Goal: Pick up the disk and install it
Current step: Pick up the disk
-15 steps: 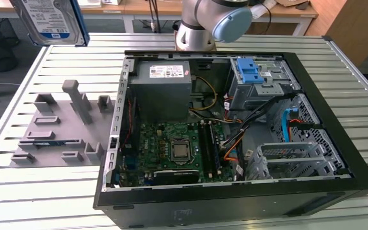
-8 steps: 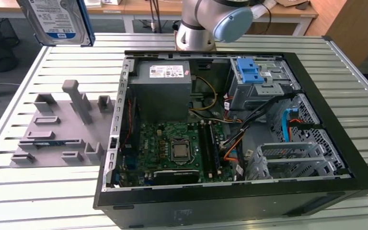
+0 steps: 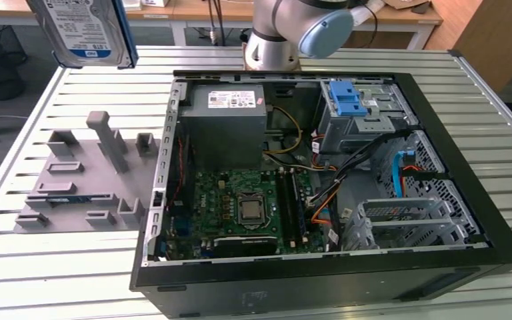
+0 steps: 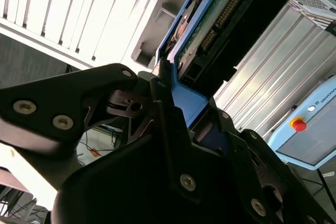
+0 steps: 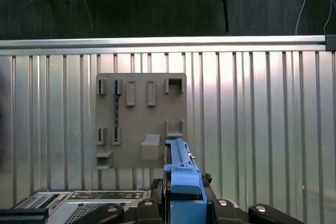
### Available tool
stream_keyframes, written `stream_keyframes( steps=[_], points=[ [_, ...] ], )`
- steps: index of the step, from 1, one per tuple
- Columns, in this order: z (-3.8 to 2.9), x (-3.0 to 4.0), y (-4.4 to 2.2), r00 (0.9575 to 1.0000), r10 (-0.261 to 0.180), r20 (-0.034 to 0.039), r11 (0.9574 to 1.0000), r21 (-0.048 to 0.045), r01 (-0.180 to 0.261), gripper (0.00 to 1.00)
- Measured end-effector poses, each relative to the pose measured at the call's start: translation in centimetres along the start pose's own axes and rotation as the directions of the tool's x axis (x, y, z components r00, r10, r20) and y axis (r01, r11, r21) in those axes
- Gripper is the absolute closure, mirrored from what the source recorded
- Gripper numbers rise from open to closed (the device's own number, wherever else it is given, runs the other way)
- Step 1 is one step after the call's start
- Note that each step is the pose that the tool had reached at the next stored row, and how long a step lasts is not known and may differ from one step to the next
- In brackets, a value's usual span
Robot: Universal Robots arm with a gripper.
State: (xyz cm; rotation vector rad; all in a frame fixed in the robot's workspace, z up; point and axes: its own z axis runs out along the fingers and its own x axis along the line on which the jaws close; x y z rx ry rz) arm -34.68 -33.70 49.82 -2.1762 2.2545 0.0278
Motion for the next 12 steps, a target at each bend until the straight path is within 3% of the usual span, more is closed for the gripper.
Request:
stream_keyframes(
  steps=[7,12],
  points=[
    [-0.03,1.49,-0.2,1.0,0.0,0.0,1.0,0.0,0.0,0.63],
    [-0.03,1.63,-0.38,1.0,0.0,-0.0001,1.0,-0.0001,0.0,0.63]
  ],
)
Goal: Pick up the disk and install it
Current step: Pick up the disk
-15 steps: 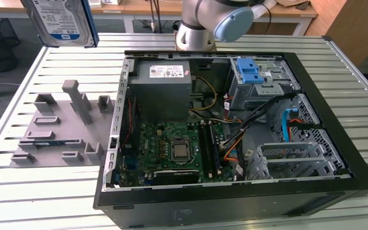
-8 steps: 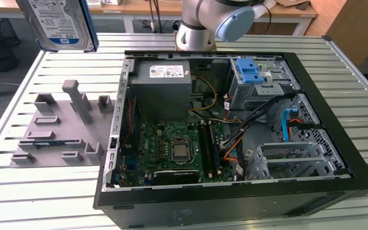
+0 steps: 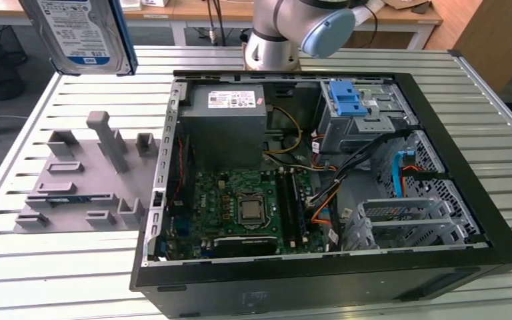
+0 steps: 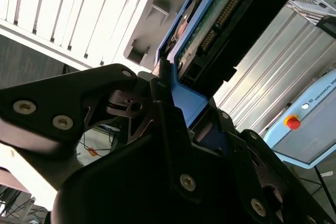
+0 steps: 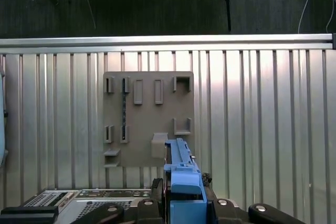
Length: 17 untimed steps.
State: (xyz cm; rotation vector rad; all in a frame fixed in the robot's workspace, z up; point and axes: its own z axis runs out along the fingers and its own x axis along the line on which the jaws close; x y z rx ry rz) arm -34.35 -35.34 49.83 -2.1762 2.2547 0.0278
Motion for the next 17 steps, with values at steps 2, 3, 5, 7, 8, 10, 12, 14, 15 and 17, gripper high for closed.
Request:
stream_keyframes(
  steps=[2,3,5,7,8,10,12,14,15,17],
  points=[
    [0.0,-0.01,-0.4,1.0,0.0,0.0,1.0,0.0001,0.0,0.63],
    [0.0,-0.02,-0.6,1.0,0.0,0.0001,1.0,0.0,0.0,0.63],
    [-0.01,-0.03,-0.99,1.0,0.0,0.0,1.0,0.0,0.0,0.63],
    [-0.01,-0.05,-1.34,1.0,0.0,0.0001,1.0,0.0001,0.0,0.63],
    [-0.01,-0.05,-1.48,1.0,0.0,0.0,1.0,0.0001,0.0,0.63],
    [-0.01,-0.06,-1.76,1.0,0.0,0.0001,1.0,0.0,0.0,0.63],
    [-0.01,-0.07,-2.01,1.0,0.0,0.0,1.0,0.0,0.0,0.63],
    [-0.02,-0.08,-2.22,1.0,0.0,0.0,1.0,0.0,0.0,0.63],
    [-0.01,-0.08,-2.33,1.0,0.0,0.0,1.0,0.0001,0.0,0.63],
    [-0.01,-0.09,-2.57,1.0,0.0,0.0001,1.0,0.0001,0.0,0.63]
  ],
)
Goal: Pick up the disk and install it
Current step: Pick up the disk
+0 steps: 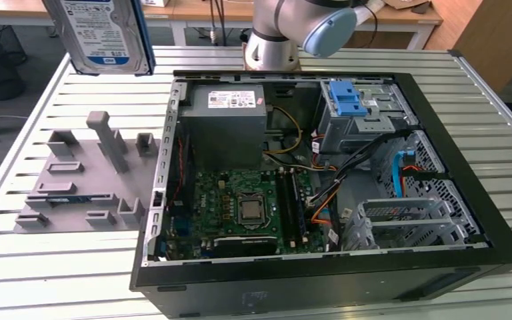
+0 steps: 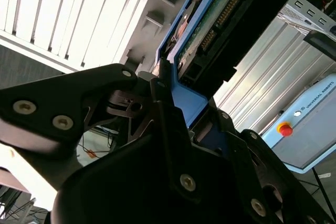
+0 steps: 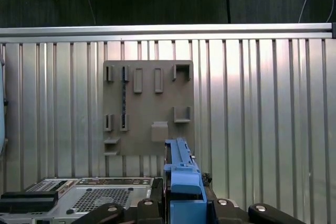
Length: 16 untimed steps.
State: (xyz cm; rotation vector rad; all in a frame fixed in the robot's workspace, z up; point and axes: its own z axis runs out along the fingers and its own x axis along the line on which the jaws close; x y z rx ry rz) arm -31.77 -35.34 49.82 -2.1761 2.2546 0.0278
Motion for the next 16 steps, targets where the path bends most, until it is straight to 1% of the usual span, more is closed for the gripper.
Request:
stream_keyframes(
  steps=[5,13,16],
  points=[
    [0.0,-0.03,-0.81,1.0,0.0,0.0,1.0,0.0001,0.0,0.63],
    [-0.02,-0.1,-2.82,1.0,0.0,0.0,1.0,0.0,0.0,0.63],
    [-0.03,-0.13,-3.74,1.0,0.0,-0.0001,1.0,0.0,0.0,0.63]
  ],
)
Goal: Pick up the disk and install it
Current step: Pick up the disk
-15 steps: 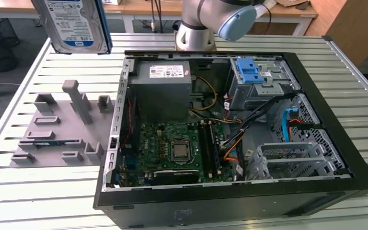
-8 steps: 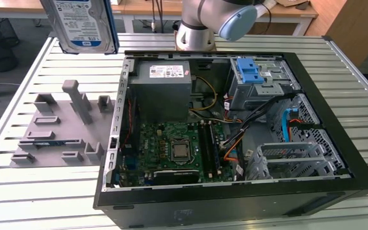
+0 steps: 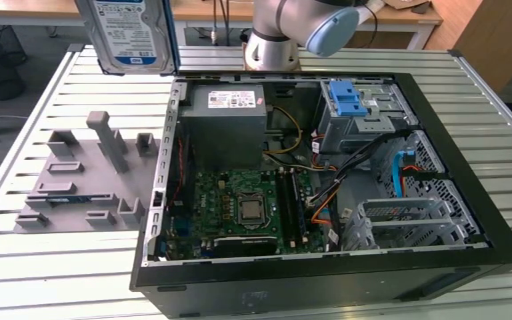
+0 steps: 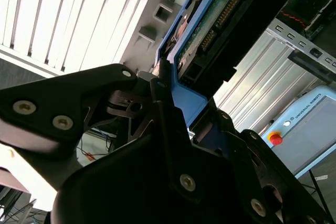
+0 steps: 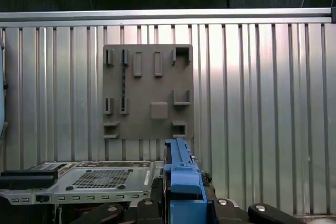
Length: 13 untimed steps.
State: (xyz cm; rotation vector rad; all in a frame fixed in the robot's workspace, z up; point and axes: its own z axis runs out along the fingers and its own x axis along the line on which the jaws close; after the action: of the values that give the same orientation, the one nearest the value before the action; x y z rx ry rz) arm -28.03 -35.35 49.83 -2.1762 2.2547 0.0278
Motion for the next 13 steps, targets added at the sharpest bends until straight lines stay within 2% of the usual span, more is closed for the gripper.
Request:
stream_keyframes(
  steps=[5,9,13],
  points=[
    [-0.01,-0.06,-1.58,1.0,0.0,0.0,1.0,0.0,0.0,0.63],
    [-0.03,0.27,-2.1,1.0,0.0,0.0,1.0,-0.0001,0.0,0.63],
    [-0.04,1.11,-2.36,1.0,0.0,0.0001,1.0,0.0001,0.0,0.63]
  ],
)
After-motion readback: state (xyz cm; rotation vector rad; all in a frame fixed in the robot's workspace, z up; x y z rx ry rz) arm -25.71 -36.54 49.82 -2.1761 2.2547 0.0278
